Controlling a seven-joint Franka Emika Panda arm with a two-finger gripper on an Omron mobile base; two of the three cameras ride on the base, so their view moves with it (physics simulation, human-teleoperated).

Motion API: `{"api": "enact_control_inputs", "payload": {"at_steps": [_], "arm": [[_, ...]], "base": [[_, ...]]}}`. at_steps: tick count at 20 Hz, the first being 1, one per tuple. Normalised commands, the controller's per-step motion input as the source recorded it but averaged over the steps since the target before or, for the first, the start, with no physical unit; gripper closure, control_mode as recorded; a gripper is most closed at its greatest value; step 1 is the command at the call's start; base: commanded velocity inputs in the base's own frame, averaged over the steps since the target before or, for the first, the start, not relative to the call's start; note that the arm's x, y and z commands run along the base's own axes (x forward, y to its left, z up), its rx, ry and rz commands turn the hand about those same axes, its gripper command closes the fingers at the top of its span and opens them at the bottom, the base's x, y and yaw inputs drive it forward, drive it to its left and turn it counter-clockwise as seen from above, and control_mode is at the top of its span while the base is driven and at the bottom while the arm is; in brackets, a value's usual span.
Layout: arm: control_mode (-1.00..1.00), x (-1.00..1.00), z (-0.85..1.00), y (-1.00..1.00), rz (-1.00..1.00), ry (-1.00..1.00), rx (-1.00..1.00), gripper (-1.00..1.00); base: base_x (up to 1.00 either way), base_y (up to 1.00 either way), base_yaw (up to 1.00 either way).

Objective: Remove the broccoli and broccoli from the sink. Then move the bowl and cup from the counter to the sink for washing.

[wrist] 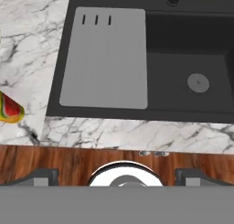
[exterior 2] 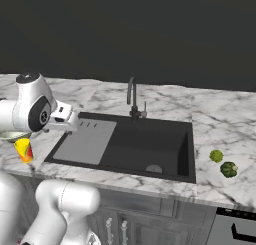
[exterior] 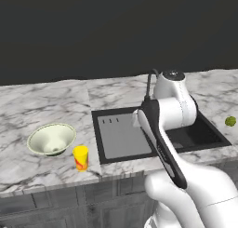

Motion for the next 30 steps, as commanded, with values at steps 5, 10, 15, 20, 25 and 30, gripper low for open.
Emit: {"api": "enact_control_inputs", "payload": {"at_steps": [5, 10, 15, 20, 25, 30], "arm": [[-1.00, -0.05, 0.00, 0.37, 0.00, 0.00, 0.00, -1.00], [-1.00, -0.03, 0.00, 0.35, 0.00, 0.00, 0.01, -1.00], [-1.00, -0.05, 0.00, 0.31, 0.00, 0.00, 0.03, -1.00], [-1.00, -0.06, 0.00, 0.29, 0.00, 0.00, 0.03, -1.00], [-1.00, -0.04, 0.00, 0.29, 0.00, 0.00, 0.03, -1.00], [-1.00, -0.02, 0.00, 0.27, 0.00, 0.03, 0.04, -1.00]], "base": [[0.00, 0.00, 0.00], [0.00, 0.00, 0.00], [0.00, 0.00, 0.00], [0.00, 0.00, 0.00], [0.00, 0.00, 0.00], [0.00, 0.00, 0.00]]}}
